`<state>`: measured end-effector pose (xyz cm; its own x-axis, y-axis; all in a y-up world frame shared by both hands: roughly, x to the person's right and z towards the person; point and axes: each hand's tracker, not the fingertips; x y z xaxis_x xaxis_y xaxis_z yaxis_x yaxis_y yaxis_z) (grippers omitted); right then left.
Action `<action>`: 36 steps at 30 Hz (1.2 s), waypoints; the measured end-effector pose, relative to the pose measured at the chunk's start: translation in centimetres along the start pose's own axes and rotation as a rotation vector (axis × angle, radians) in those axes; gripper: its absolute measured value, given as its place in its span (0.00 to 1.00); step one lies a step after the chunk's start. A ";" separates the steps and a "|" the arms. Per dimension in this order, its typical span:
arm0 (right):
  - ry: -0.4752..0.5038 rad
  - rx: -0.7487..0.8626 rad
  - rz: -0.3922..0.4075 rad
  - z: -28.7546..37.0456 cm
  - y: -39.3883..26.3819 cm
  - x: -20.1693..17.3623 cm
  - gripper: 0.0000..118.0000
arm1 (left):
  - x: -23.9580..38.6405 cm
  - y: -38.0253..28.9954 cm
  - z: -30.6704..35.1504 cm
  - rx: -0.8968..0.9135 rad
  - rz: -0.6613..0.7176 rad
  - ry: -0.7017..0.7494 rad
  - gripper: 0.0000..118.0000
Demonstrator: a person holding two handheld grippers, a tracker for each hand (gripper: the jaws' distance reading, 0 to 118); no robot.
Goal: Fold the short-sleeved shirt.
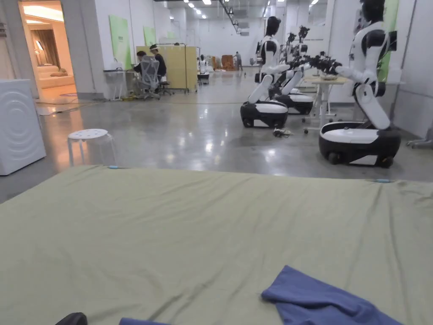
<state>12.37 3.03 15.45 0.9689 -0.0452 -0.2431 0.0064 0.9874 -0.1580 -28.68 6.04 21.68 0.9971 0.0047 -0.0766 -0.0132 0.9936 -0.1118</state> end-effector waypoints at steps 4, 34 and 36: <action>0.009 -0.013 -0.010 -0.4 -0.6 -0.2 0.00 | -1.6 -0.7 -1.6 -0.043 0.033 0.000 0.00; -0.075 -0.227 -0.105 -3.0 -5.8 4.2 0.00 | -6.5 -13.8 -33.0 -0.869 0.074 0.028 0.05; -0.071 -0.233 -0.092 -3.6 -5.6 4.0 0.00 | -5.6 -13.6 -32.9 -0.883 0.026 0.037 0.04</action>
<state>15.32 -3.27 11.95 0.9819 -0.1140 -0.1511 0.0459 0.9179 -0.3941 -36.56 -11.23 -8.95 0.9928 0.0073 -0.1199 -0.1045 0.5438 -0.8327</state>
